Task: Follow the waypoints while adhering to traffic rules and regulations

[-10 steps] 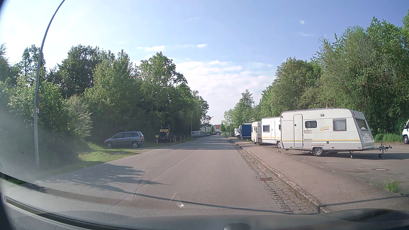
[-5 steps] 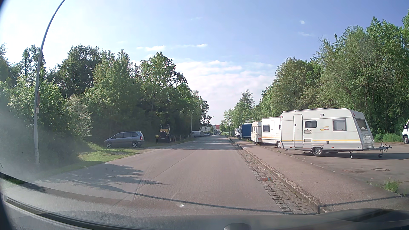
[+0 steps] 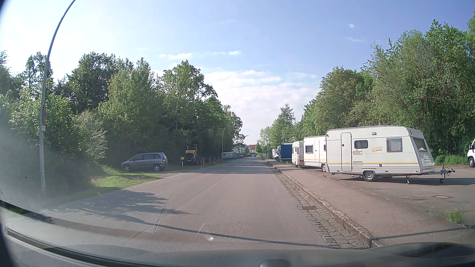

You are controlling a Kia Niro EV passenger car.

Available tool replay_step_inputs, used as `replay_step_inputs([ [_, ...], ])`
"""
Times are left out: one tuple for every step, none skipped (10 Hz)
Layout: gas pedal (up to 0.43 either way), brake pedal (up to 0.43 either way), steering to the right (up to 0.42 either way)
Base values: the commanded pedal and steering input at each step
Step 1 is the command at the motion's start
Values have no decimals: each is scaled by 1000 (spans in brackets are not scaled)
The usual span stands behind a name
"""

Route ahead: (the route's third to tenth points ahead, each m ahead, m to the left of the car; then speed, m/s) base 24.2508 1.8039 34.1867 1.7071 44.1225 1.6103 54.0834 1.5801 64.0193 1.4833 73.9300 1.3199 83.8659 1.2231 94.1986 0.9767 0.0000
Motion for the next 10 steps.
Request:
replay_step_inputs([
  [0,262,-66],
  [0,244,-78],
  [0,232,-87],
  [0,232,-89],
  [0,232,-89],
  [0,226,-90],
  [0,220,-91],
  [0,220,-99],
  [0,207,-109],
  [0,165,-123],
])
